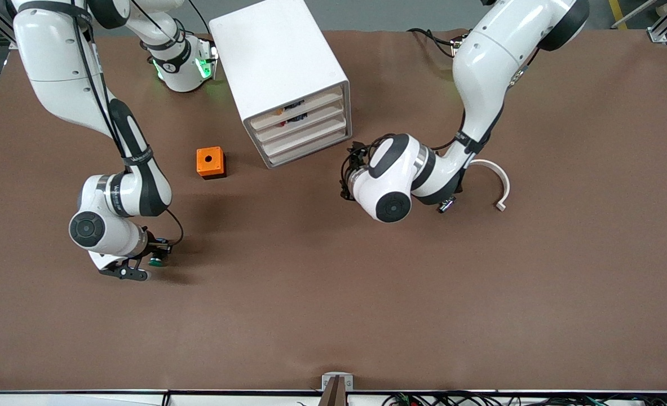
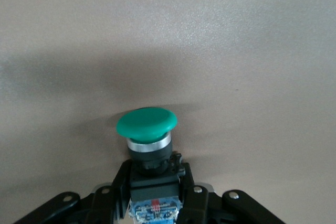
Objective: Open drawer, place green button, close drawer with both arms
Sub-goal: 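Lift the button with the right gripper while the left gripper reaches the drawer, then pull the drawer open with the left gripper while the right gripper carries the button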
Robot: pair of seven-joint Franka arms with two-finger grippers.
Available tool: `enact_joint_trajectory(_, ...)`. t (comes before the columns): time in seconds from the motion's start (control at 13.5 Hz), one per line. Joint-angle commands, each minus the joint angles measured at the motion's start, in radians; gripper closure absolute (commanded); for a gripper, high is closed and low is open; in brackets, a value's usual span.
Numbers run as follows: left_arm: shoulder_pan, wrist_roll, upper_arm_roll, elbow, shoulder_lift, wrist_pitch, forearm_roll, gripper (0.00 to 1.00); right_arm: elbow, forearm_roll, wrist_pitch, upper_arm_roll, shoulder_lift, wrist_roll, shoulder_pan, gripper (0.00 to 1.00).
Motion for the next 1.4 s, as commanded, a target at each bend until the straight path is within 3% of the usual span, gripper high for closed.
enact_joint_trajectory(0.0, -0.011, -0.085, 0.003, 0.018, 0.071, -0.004, -0.134, 0.00, 0.015, -0.004, -0.022, 0.009, -0.002, -0.006, -0.006, 0.94)
enact_joint_trajectory(0.15, -0.016, -0.148, 0.007, 0.018, 0.099, -0.004, -0.228, 0.05, 0.019, -0.004, -0.022, 0.009, -0.012, -0.005, 0.002, 0.93)
enact_joint_trajectory(0.22, -0.016, -0.185, 0.009, 0.018, 0.106, -0.004, -0.265, 0.18, 0.027, -0.004, -0.022, 0.009, -0.023, -0.006, 0.000, 0.92)
enact_joint_trajectory(0.44, -0.017, -0.277, 0.009, 0.015, 0.132, -0.007, -0.357, 0.40, 0.032, -0.007, -0.024, 0.008, -0.083, -0.008, 0.003, 0.92)
enact_joint_trajectory(0.66, -0.042, -0.308, 0.011, 0.015, 0.162, -0.008, -0.441, 0.44, 0.032, -0.013, -0.025, 0.009, -0.126, -0.009, 0.012, 0.92)
enact_joint_trajectory(0.89, -0.060, -0.334, 0.011, 0.015, 0.177, -0.011, -0.448, 0.46, 0.033, -0.013, -0.086, 0.009, -0.166, 0.001, 0.041, 0.92)
enact_joint_trajectory(0.96, -0.068, -0.337, 0.011, 0.015, 0.186, -0.011, -0.448, 0.49, 0.032, -0.013, -0.124, 0.009, -0.173, 0.010, 0.055, 0.92)
enact_joint_trajectory(1.03, -0.074, -0.346, 0.011, 0.015, 0.189, -0.011, -0.449, 0.60, 0.035, -0.013, -0.161, 0.009, -0.181, 0.024, 0.080, 0.92)
enact_joint_trajectory(1.11, -0.079, -0.349, 0.011, 0.015, 0.191, -0.011, -0.464, 0.65, 0.042, -0.013, -0.183, 0.008, -0.190, 0.064, 0.100, 0.92)
enact_joint_trajectory(1.33, -0.086, -0.351, 0.011, 0.015, 0.189, -0.013, -0.478, 0.68, 0.070, -0.014, -0.260, 0.008, -0.213, 0.157, 0.143, 0.91)
